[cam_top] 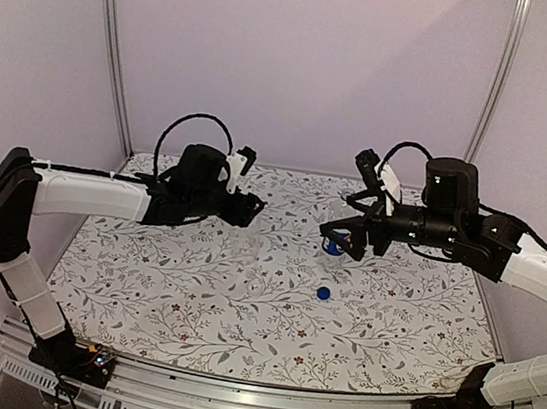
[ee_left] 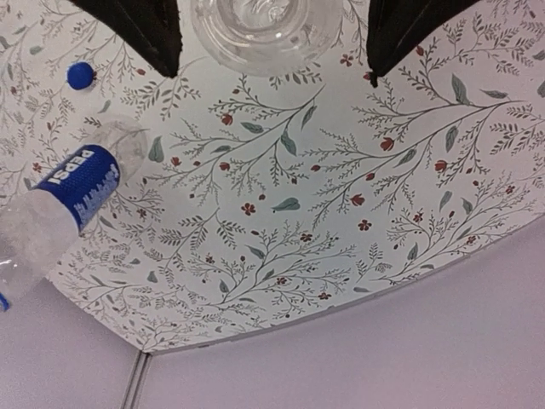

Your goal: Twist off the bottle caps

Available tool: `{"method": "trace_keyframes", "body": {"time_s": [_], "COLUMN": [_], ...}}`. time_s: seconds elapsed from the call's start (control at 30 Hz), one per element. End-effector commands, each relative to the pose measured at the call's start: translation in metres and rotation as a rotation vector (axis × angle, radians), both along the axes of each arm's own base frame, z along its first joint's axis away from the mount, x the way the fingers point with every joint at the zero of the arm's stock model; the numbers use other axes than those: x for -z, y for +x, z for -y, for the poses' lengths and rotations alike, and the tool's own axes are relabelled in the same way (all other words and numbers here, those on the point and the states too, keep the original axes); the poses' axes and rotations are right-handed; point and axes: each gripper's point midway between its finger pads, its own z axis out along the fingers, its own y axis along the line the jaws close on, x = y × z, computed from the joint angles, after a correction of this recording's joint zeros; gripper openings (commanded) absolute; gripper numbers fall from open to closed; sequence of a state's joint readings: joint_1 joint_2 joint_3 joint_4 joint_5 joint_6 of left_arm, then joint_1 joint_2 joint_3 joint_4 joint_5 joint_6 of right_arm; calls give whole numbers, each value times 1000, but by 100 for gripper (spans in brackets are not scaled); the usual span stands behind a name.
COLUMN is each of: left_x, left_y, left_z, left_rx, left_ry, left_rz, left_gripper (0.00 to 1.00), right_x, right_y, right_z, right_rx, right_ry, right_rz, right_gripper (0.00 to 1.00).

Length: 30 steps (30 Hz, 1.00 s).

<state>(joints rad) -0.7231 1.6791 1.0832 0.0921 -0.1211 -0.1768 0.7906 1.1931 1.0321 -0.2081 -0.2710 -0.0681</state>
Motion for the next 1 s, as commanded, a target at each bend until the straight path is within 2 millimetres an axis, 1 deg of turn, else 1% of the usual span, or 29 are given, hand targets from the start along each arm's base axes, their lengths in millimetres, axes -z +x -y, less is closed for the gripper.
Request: {"method": "trace_keyframes", "body": {"time_s": [0.0,0.13,0.23,0.3,0.4,0.5,0.57,0.6,0.77,0.97], "left_x": [-37,-55,-72,-85,-104,-119,-130,-130,-149,-158], "left_y": [1,-5,-11,-16,-23,-25,-26,-29,-32,-34], "left_z": [-9,-12,-20,-28,-41,-57,-64,-70,-96,-124], "left_rx": [-21,-15,-29,-47,-67,-121,-141,-148,-206,-225], "left_ry": [-62,-95,-122,-140,-152,-130,-130,-111,-121,-126], "left_rz": [71,93,115,138,173,197,209,196,228,259], "left_gripper": [77,83,93,99,100,100,100,100,100,100], "right_x": [-4,-4,-4,-2,2,7,7,7,1,-13], "right_y": [3,9,24,36,57,75,86,90,103,110], "right_z": [3,9,21,33,54,76,89,94,111,127], "right_rx": [18,70,165,244,366,479,555,585,680,746], "right_ry": [18,15,7,4,0,2,3,6,6,2], "right_rz": [8,9,3,-22,-65,-97,-98,-100,-77,-48], "right_gripper": [99,99,99,99,99,99,99,99,99,99]}}
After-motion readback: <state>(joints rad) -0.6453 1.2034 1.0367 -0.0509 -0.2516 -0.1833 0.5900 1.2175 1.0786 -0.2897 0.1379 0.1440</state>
